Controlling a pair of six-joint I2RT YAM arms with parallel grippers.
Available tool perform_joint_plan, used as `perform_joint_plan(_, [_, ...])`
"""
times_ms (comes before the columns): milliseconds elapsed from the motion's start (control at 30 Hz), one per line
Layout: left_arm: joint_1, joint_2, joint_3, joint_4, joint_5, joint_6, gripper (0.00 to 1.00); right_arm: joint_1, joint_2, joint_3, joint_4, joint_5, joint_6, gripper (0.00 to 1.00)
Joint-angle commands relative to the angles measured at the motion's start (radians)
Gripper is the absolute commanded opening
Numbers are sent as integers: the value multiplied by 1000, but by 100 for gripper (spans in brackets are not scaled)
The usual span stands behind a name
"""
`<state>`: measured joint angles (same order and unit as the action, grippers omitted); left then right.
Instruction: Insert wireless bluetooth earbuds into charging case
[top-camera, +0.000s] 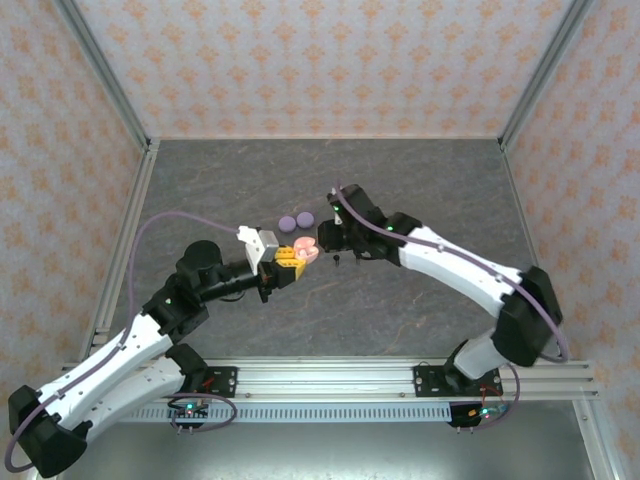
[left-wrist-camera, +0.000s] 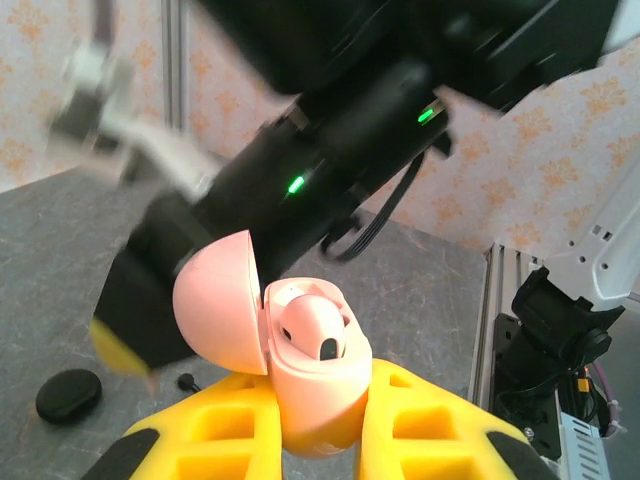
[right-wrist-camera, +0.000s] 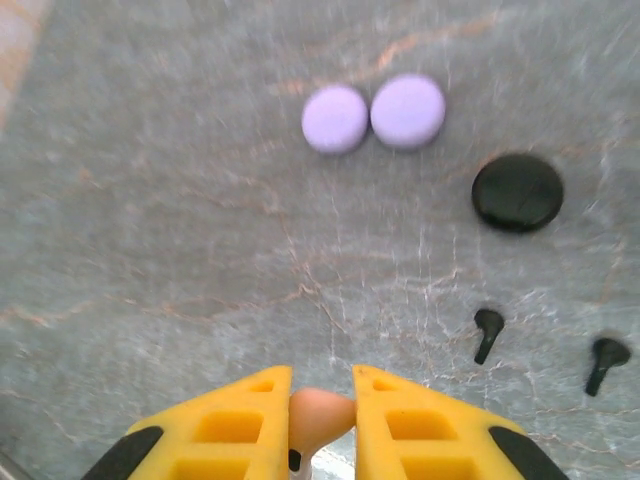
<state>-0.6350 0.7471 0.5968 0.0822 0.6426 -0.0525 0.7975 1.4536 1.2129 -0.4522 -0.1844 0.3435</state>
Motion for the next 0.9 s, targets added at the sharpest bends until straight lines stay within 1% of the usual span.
perform_joint_plan(0, [-7, 24, -10, 75, -24, -19, 0, 0, -115, -32, 33, 70, -29, 18])
perform_joint_plan(200, [-6, 109, 8, 104, -32, -33, 0, 27, -288, -59, 77, 90, -51, 18])
perform_joint_plan(300, [-8, 149, 17, 125, -29, -43, 0, 48, -334, -59, 100, 90, -51, 17])
perform_joint_plan(433, [-6, 186, 29, 147, -24, -53, 0, 103, -341, -60, 126, 142, -69, 17])
perform_joint_plan(567, [-6, 204, 39, 152, -22, -56, 0, 135, -310, -65, 151, 175, -71, 17])
perform_joint_plan(867, [-8, 201, 40, 148, -31, -55, 0, 137, -276, -75, 155, 144, -55, 17])
